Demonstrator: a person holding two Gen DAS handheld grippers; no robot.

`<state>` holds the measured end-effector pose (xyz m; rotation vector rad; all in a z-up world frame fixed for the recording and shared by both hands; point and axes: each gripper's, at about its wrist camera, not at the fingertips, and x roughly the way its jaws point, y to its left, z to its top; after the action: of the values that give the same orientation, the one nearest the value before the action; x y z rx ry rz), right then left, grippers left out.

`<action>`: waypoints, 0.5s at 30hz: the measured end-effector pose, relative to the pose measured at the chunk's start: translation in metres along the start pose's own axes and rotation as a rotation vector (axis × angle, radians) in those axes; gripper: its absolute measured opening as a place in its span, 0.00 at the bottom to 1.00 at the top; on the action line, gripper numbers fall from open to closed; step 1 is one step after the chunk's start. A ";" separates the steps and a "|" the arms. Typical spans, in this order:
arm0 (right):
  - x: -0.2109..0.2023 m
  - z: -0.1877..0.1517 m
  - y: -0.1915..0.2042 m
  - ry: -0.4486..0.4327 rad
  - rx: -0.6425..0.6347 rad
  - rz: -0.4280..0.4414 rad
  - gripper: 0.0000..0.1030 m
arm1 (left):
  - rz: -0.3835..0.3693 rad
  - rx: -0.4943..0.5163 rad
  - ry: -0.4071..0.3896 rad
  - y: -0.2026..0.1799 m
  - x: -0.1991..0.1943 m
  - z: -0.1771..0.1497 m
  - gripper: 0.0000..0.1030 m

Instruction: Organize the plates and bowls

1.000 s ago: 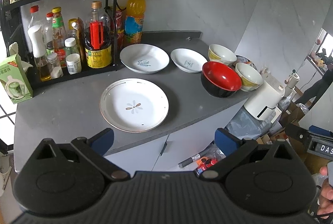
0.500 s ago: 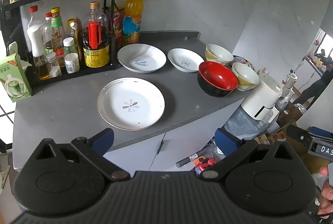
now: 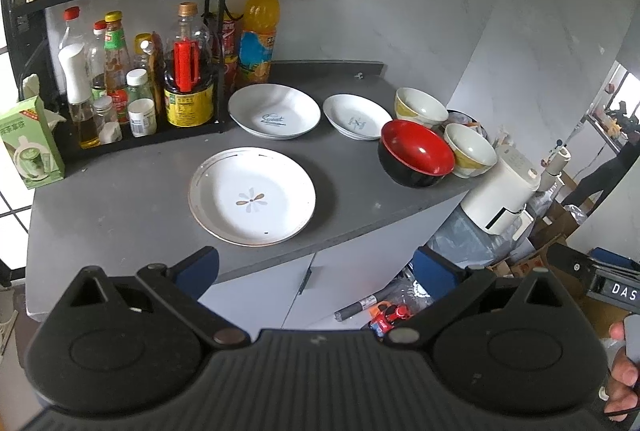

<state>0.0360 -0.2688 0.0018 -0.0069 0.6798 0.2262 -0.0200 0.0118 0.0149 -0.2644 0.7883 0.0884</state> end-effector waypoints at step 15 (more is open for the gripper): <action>0.017 0.006 0.005 0.015 -0.006 0.028 1.00 | 0.015 -0.020 0.005 0.005 0.008 0.006 0.99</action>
<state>0.0511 -0.2597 -0.0036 -0.0053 0.6947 0.2555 -0.0108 0.0179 0.0123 -0.2777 0.7947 0.1096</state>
